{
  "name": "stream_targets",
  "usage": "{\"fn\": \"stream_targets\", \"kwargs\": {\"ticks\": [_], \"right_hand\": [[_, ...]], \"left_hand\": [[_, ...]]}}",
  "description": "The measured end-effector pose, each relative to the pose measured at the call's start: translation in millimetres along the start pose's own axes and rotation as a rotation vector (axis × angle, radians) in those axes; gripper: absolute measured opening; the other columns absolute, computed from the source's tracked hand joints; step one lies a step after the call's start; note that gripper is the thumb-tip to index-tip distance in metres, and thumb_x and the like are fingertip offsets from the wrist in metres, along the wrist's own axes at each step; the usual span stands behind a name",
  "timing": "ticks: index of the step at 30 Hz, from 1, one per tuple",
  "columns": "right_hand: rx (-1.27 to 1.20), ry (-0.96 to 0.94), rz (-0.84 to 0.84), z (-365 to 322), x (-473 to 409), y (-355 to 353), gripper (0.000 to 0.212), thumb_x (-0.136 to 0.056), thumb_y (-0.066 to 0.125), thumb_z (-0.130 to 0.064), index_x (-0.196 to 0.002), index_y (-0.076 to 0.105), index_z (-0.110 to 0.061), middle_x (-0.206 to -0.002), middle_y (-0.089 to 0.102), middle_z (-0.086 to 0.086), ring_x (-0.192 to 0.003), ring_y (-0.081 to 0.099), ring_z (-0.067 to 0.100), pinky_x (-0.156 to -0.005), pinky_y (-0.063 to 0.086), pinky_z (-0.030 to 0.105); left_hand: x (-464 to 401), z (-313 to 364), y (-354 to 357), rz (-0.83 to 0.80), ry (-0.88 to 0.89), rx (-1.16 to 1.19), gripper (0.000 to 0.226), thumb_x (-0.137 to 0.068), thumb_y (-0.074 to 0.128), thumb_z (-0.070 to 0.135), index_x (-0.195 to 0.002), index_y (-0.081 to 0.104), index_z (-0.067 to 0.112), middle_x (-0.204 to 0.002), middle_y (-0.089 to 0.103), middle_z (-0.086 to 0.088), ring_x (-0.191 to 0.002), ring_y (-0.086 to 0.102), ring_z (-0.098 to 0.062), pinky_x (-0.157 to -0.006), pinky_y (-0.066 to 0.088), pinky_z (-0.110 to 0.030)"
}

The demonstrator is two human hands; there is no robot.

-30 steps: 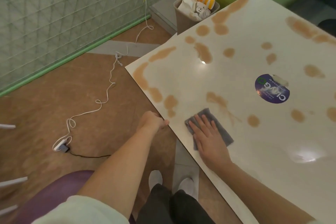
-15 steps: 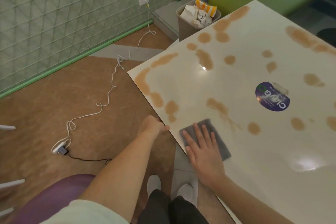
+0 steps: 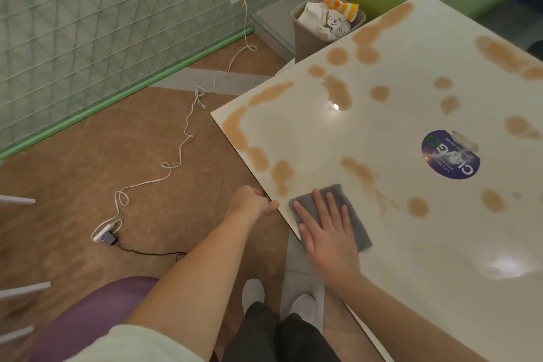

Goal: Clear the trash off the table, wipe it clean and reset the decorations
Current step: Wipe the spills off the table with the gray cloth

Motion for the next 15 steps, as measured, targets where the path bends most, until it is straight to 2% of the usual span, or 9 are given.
{"fn": "stream_targets", "kwargs": {"ticks": [4,7,10,12,15], "right_hand": [[-0.034,-0.033,-0.005,10,-51,-7,0.049,-0.103,0.018,-0.046,-0.151,0.022,-0.045,-0.164,0.009,-0.006,-0.151,-0.004,0.017,-0.121,-0.008,0.038],[-0.054,0.049,0.017,29,-69,-15,0.053,-0.101,0.009,-0.046,-0.153,0.021,-0.041,-0.164,0.008,-0.006,-0.151,-0.004,0.015,-0.121,-0.010,0.036],[-0.073,0.074,0.068,17,-46,-11,0.051,-0.102,0.016,-0.042,-0.152,0.025,-0.039,-0.163,0.013,-0.004,-0.151,0.001,0.019,-0.122,-0.001,0.041],[-0.066,0.014,0.046,-1,-24,-2,0.048,-0.104,0.022,-0.041,-0.152,0.026,-0.041,-0.163,0.012,-0.004,-0.151,0.000,0.019,-0.121,0.002,0.044],[-0.039,-0.071,-0.002,-1,-32,0,0.048,-0.105,0.022,-0.043,-0.152,0.020,-0.043,-0.163,0.006,-0.007,-0.151,-0.004,0.017,-0.121,-0.003,0.042]], "left_hand": [[3,3,-2,-0.001,0.012,0.012,0.039,-0.074,0.084,0.025,-0.100,0.055,0.015,-0.077,0.069,-0.007,-0.077,0.068,-0.019,-0.082,0.055,-0.031],[4,1,0,0.003,0.020,0.043,0.041,-0.074,0.083,0.021,-0.103,0.055,0.013,-0.072,0.070,-0.004,-0.074,0.066,-0.020,-0.084,0.054,-0.036],[0,-4,1,0.019,0.037,0.039,0.037,-0.071,0.085,0.026,-0.091,0.055,0.019,-0.077,0.072,-0.003,-0.084,0.070,-0.021,-0.090,0.055,-0.040],[1,-4,0,0.018,0.056,0.015,0.036,-0.070,0.086,0.027,-0.082,0.052,0.023,-0.083,0.073,-0.005,-0.090,0.071,-0.022,-0.091,0.055,-0.040],[3,4,-4,-0.041,0.047,0.032,0.036,-0.074,0.085,0.019,-0.097,0.058,0.012,-0.094,0.073,-0.013,-0.091,0.071,-0.024,-0.085,0.054,-0.032]]}}
Point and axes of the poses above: each hand's wrist, its own x-axis away from the middle knuckle, its own y-axis out of the palm, z = x × y, the point moved 1 cm from there along -x, towards the middle knuckle
